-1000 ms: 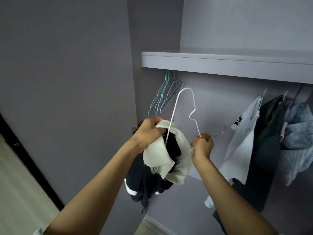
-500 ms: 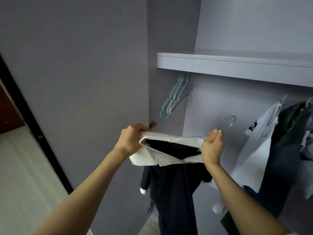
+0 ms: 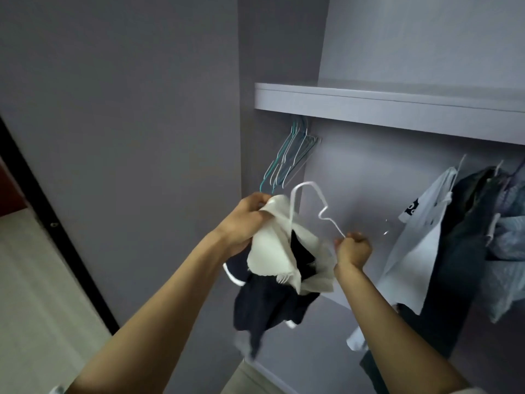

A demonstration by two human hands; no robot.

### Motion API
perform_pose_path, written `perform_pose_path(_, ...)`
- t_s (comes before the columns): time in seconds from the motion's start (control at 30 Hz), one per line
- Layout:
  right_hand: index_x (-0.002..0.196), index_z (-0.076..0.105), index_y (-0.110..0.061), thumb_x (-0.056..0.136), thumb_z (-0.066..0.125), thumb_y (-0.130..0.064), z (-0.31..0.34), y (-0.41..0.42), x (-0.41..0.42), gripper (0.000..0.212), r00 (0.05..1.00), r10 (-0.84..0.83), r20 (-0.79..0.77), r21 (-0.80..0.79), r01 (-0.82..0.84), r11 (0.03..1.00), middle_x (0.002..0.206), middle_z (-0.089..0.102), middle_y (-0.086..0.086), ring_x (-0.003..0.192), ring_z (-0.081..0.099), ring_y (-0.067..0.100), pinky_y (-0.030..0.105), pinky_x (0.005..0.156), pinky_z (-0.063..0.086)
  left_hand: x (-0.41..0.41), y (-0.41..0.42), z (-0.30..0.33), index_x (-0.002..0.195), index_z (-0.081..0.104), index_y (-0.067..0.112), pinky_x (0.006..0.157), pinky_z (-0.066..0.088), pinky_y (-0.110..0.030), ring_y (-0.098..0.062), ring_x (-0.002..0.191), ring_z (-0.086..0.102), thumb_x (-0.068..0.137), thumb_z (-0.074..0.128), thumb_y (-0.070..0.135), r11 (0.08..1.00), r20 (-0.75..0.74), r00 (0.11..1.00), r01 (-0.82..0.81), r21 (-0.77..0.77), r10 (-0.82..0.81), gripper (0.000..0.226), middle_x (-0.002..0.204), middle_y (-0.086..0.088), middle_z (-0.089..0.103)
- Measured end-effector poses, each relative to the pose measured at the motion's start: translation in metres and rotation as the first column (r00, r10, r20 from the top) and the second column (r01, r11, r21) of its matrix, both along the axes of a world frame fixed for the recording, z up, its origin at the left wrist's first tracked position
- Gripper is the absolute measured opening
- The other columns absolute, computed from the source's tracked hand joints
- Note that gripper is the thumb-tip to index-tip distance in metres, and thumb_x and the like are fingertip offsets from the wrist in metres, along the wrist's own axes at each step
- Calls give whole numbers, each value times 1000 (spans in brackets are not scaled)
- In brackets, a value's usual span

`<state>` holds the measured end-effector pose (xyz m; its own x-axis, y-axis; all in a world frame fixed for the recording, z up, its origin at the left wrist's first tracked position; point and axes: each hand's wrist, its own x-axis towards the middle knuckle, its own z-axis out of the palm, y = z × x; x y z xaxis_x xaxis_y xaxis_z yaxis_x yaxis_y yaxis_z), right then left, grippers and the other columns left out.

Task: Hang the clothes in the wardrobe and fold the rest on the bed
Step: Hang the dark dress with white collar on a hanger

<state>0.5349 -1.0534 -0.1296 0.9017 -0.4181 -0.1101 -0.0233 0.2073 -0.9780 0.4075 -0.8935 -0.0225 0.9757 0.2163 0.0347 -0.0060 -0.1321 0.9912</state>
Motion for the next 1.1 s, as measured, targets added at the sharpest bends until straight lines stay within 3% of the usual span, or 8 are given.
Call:
perform_pose_path(0.13,76,49,-9,98,33,-11,5,13,-9,27,971,153,-183,392,-71,917,68,49,6,56,56,18,29,56,47,2,-9,21,100,52,6,57,54,-26,-19,68,61,93,45,-4,981,9,999,44,-188,-43,14,84,-11,59)
perform_pose_path(0.27,71,47,-7,96,33,-9,14,32,-18,29,947,280,-156,527,-160,835,61,43,5,53,45,18,29,55,44,-2,-6,32,100,52,6,59,54,-25,-19,69,60,94,47,-2,965,37,998,58,-255,-50,12,84,-11,60)
perform_pose_path(0.47,69,43,-10,100,28,-10,1,47,-21,35,982,191,1,182,-188,965,63,43,5,53,42,17,27,58,43,-18,11,39,103,57,9,63,52,-28,-23,75,60,91,52,1,987,68,996,-54,-152,65,15,89,-11,62)
perform_pose_path(0.57,79,48,-8,97,32,-4,-10,43,-14,25,989,119,92,-122,-107,987,80,52,10,72,54,27,37,73,47,-27,24,33,96,59,11,65,50,-27,-22,76,60,90,52,1,989,59,989,-129,-77,134,14,91,-10,62)
perform_pose_path(0.67,81,49,-9,90,34,3,-9,38,-7,21,985,62,158,-192,-31,981,87,54,11,83,55,29,43,82,47,-33,31,21,104,58,6,69,50,-28,-22,82,59,91,48,2,977,48,976,-212,20,211,17,96,-10,62)
perform_pose_path(0.87,63,38,-13,91,29,5,21,39,3,34,979,204,-5,259,-196,946,49,35,2,37,33,11,20,40,31,-26,35,22,114,56,10,86,52,-39,-28,99,64,93,46,8,967,1,967,-255,12,255,23,110,-15,65)
perform_pose_path(1.0,68,43,-8,98,30,-5,32,58,-12,33,863,487,-134,419,-396,817,39,34,0,42,31,15,24,48,33,-18,23,29,111,56,8,63,54,-26,-20,75,64,92,43,-2,985,11,996,-89,-149,92,25,90,-10,65)
perform_pose_path(1.1,70,44,-7,98,30,-5,24,75,-28,32,790,591,-167,437,-478,762,49,36,3,48,33,15,26,50,35,-13,19,30,109,53,8,63,52,-29,-20,71,61,96,43,2,953,52,999,11,-304,5,17,85,-9,63)
